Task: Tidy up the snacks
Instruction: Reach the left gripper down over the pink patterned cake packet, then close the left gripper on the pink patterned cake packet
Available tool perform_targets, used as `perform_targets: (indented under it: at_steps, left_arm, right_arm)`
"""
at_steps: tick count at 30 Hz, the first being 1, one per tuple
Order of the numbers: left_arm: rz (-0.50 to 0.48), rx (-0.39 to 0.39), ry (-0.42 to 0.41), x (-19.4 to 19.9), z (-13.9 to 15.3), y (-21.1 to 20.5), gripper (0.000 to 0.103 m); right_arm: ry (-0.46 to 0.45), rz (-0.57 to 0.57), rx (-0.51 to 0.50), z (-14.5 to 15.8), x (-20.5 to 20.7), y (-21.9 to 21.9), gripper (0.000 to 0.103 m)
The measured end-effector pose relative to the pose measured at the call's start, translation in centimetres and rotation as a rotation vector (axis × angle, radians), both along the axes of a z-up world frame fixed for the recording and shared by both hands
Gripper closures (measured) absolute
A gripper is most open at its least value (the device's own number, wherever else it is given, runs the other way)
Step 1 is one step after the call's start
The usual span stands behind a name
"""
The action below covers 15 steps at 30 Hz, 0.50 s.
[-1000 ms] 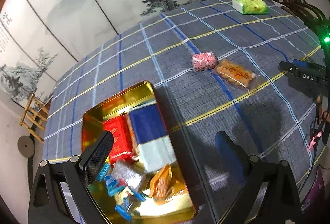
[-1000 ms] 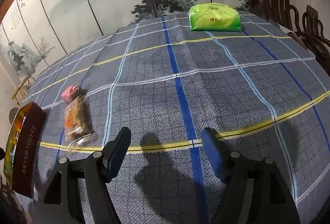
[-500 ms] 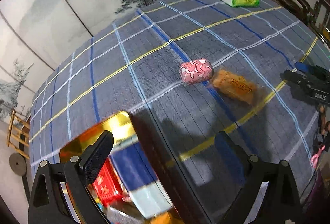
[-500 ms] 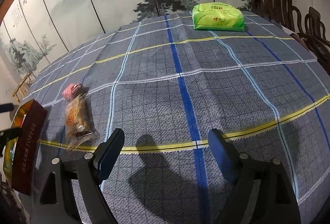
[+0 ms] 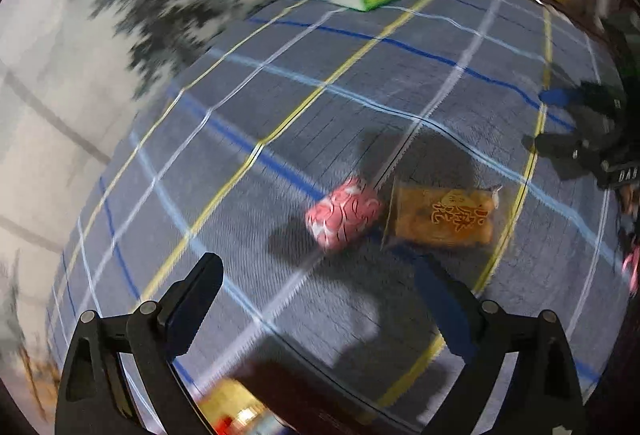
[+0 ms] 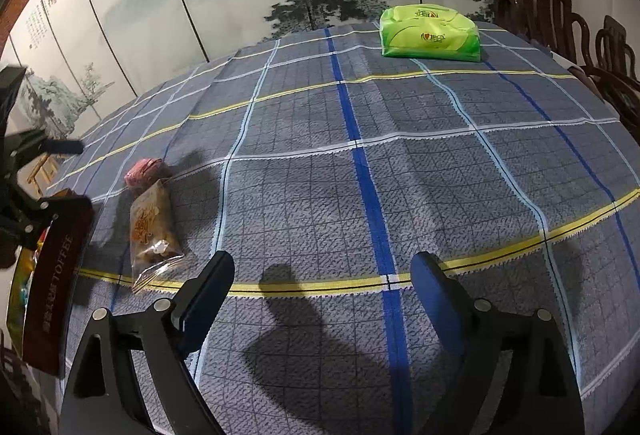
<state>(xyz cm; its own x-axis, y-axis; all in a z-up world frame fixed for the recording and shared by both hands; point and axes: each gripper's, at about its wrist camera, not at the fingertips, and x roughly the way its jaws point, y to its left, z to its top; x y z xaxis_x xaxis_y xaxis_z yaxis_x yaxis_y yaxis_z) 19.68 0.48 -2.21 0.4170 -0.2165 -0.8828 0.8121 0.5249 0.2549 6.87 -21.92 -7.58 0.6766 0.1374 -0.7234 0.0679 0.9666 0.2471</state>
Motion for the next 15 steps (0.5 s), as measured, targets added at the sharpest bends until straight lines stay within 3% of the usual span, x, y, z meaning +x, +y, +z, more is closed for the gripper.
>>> perform_targets:
  at_steps: [5, 12, 15]
  left_arm:
    - [-0.132, 0.047, 0.045, 1.6, -0.8, -0.8, 0.027]
    - [-0.279, 0.083, 0.129, 2.9, -2.2, -2.7, 0.036]
    - [-0.321, 0.124, 0.160, 3.3, -3.1, -3.2, 0.050]
  right_arm:
    - [-0.002, 0.006, 0.010, 0.0, -0.1, 0.0, 0.011]
    - [0.001, 0.012, 0.005, 0.0, -0.1, 0.2, 0.009]
    - [0.001, 0.014, 0.008, 0.0, -0.2, 0.1, 0.008]
